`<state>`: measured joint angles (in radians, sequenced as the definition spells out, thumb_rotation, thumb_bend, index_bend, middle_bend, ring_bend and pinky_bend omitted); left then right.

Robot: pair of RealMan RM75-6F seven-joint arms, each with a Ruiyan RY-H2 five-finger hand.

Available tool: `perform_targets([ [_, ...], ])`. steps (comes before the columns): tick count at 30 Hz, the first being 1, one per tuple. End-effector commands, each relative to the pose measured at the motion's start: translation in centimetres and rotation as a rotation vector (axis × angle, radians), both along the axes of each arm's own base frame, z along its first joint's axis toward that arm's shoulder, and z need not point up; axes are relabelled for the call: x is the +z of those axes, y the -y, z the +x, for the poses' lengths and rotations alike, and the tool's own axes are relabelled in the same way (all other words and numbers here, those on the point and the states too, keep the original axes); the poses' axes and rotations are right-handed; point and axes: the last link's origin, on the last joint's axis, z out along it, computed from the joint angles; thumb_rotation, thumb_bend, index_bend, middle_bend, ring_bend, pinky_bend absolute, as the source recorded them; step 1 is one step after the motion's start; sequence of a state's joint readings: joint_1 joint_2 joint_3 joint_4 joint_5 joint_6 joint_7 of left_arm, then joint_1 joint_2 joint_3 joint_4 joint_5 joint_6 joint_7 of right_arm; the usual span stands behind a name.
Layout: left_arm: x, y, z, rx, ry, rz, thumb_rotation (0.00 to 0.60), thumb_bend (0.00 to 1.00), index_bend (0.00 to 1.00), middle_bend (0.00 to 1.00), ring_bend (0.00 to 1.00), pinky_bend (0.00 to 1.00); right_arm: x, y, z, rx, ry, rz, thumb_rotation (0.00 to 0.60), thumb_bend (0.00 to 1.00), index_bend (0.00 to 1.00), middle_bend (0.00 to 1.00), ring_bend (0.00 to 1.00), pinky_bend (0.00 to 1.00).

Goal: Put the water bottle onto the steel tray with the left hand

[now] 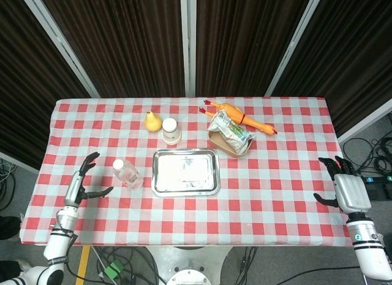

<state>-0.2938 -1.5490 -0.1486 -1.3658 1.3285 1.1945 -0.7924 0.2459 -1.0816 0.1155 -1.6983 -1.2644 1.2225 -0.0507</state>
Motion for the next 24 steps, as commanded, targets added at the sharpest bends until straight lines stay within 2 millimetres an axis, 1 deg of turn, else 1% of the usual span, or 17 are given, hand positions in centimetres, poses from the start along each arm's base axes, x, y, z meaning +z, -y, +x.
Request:
perform_targets([
  [1,-0.7,-0.4,0.2,0.032,0.039,-0.011,0.600,0.00,0.14,0.20,0.09,0.14,0.0,0.0,0.0,-0.002,0.001,-0.001,0.600,0.11,0.12,0.14,0.00,0.05],
  [9,-1.5,1.0,-0.3,0.057,0.085,-0.068,0.600,0.00,0.14,0.20,0.09,0.14,0.0,0.1,-0.1,-0.006,0.000,0.002,0.600,0.12,0.12,0.14,0.00,0.05],
  [12,-1.9,1.2,-0.3,0.058,0.097,-0.084,0.600,0.00,0.14,0.20,0.09,0.14,0.1,0.1,-0.1,-0.007,0.001,0.002,0.600,0.12,0.12,0.14,0.00,0.05],
  [21,-3.0,-0.4,1.0,0.064,0.148,-0.091,0.600,0.00,0.14,0.20,0.09,0.15,0.1,0.1,-0.3,-0.010,0.002,0.001,0.600,0.12,0.12,0.14,0.00,0.05],
  [24,-3.1,-0.5,2.0,0.038,0.167,-0.091,0.600,0.00,0.14,0.20,0.09,0.15,0.2,0.2,-0.3,-0.012,0.002,-0.001,0.600,0.11,0.12,0.14,0.00,0.05],
])
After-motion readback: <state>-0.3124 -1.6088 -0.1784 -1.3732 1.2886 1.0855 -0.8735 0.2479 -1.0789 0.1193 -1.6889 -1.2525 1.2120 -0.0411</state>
